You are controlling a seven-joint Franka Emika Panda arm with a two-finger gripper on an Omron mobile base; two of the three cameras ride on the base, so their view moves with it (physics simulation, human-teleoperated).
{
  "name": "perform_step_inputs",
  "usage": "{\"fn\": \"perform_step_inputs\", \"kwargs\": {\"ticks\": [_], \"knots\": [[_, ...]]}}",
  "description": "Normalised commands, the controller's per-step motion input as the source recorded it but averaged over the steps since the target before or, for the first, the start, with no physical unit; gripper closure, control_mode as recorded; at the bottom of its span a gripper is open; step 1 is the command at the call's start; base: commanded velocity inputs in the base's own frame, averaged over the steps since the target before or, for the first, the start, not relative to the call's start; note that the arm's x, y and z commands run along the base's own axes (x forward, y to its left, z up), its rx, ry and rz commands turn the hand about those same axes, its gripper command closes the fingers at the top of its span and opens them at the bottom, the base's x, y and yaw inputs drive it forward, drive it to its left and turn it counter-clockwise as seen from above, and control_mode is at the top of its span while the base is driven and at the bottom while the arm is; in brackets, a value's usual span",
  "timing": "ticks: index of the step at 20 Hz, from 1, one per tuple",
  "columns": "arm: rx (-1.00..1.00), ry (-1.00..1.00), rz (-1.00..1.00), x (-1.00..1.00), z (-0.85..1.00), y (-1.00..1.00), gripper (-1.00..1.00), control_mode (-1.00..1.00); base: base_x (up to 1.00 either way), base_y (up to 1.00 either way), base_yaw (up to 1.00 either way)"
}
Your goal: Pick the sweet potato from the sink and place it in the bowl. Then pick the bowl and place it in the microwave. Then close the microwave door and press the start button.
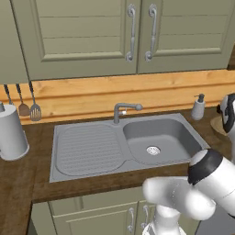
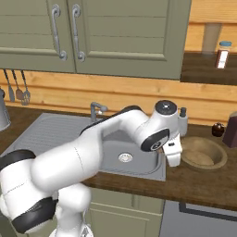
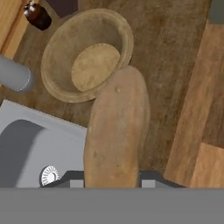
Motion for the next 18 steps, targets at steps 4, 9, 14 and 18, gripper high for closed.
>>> {"fn": "perform_step_inputs", "kwargs": {"ticks": [4, 9, 14, 18], "knots": [[0.01, 0.0, -0.03, 0.37, -0.14, -0.51, 1.0, -1.0, 0.0, 0.0, 0.0], [0.01, 0.03, -0.03, 0.53, -0.2, -0.36, 1.0, -1.0, 0.0, 0.0, 0.0], [0.01, 0.09, -0.01, 0.55, -0.34, -0.3, 1.0, -1.0, 0.0, 0.0, 0.0], [0.07, 0.07, 0.0, 0.39, -0.31, -0.44, 1.0, -1.0, 0.0, 0.0, 0.0]]}}
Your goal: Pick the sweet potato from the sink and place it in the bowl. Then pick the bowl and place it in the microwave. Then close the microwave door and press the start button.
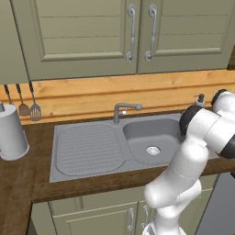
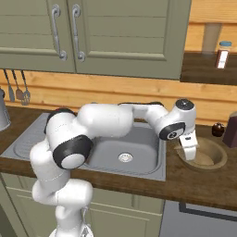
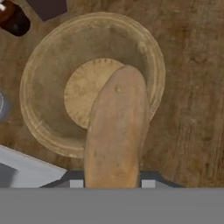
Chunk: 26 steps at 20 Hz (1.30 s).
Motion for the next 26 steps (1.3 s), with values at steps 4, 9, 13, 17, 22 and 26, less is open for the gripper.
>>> {"fn": "perform_step_inputs", "kwargs": {"ticks": [4, 9, 13, 17, 22, 26], "knots": [[0.13, 0.08, 0.0, 0.3, -0.22, -0.47, 1.0, -1.0, 0.0, 0.0, 0.0], [0.14, 0.11, 0.0, 0.35, -0.07, -0.44, 1.0, -1.0, 0.0, 0.0, 0.0], [0.11, 0.14, 0.0, 0.43, -0.17, -0.3, 1.0, -1.0, 0.0, 0.0, 0.0], [0.05, 0.18, 0.0, 0.4, -0.35, -0.09, 1.0, -1.0, 0.0, 0.0, 0.0], [0.0, 0.1, 0.0, 0.29, -0.63, 0.01, 1.0, -1.0, 0.0, 0.0, 0.0], [0.0, 0.0, 0.0, 0.07, -0.51, 0.15, -1.0, -1.0, 0.0, 0.0, 0.0]]}}
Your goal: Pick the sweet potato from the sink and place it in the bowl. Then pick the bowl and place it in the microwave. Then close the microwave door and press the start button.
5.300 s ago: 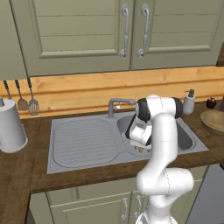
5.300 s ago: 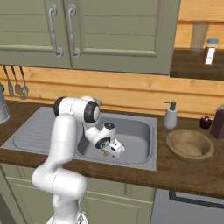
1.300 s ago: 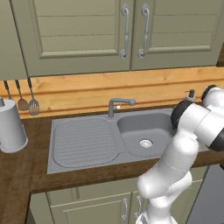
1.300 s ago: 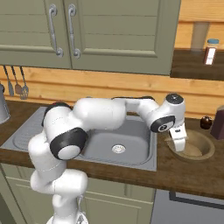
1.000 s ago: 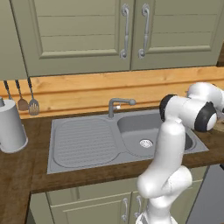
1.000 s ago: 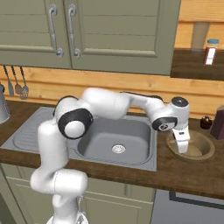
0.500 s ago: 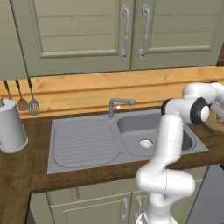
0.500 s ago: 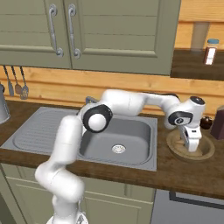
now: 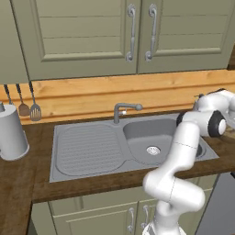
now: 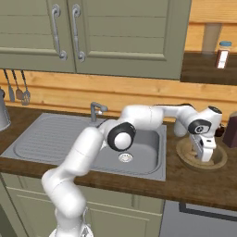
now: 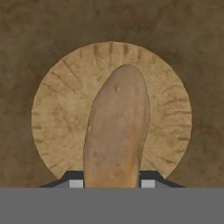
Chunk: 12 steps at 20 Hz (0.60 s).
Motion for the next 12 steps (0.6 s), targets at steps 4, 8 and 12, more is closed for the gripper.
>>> {"fn": "perform_step_inputs", "kwargs": {"ticks": [4, 8, 12], "knots": [[0.0, -0.04, 0.0, 0.0, -0.3, 0.15, -1.0, -1.0, 0.0, 0.0, 0.0], [0.0, -0.02, 0.0, 0.0, -0.16, 0.0, -1.0, -1.0, 0.0, 0.0, 0.0], [0.0, -0.13, 0.0, -0.07, 0.04, 0.0, -1.0, -1.0, 0.0, 0.0, 0.0]]}}
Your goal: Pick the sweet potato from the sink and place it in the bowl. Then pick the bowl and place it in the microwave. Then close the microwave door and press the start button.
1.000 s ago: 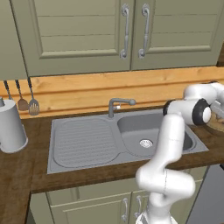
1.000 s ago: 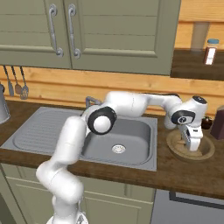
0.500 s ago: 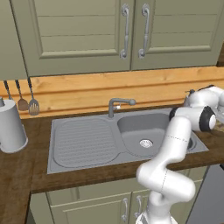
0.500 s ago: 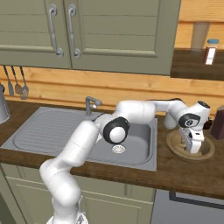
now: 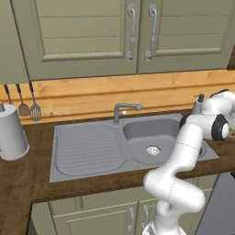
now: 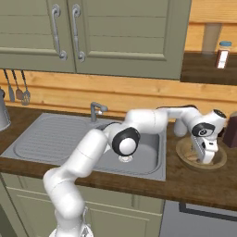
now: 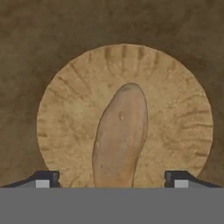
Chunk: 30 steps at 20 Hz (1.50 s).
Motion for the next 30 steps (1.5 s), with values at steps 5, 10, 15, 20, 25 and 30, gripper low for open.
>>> {"fn": "perform_step_inputs", "kwargs": {"ticks": [5, 10, 15, 20, 25, 30], "knots": [[0.0, -0.18, -0.05, -0.16, 0.5, 0.15, -1.0, -1.0, 0.0, 0.0, 0.0], [0.0, -0.16, -0.13, -0.53, 0.24, 0.0, -1.0, -1.0, 0.0, 0.0, 0.0], [0.0, -0.13, -0.13, -0.52, 0.01, -0.05, -1.0, -1.0, 0.0, 0.0, 0.0], [0.0, -0.09, -0.07, -0.17, -0.17, -0.02, -1.0, -1.0, 0.0, 0.0, 0.0], [-0.02, -0.09, 0.0, 0.0, -0.09, -0.02, -1.0, -1.0, 0.0, 0.0, 0.0], [-0.01, -0.11, 0.0, -0.17, -0.03, -0.11, -1.0, -1.0, 0.0, 0.0, 0.0]]}}
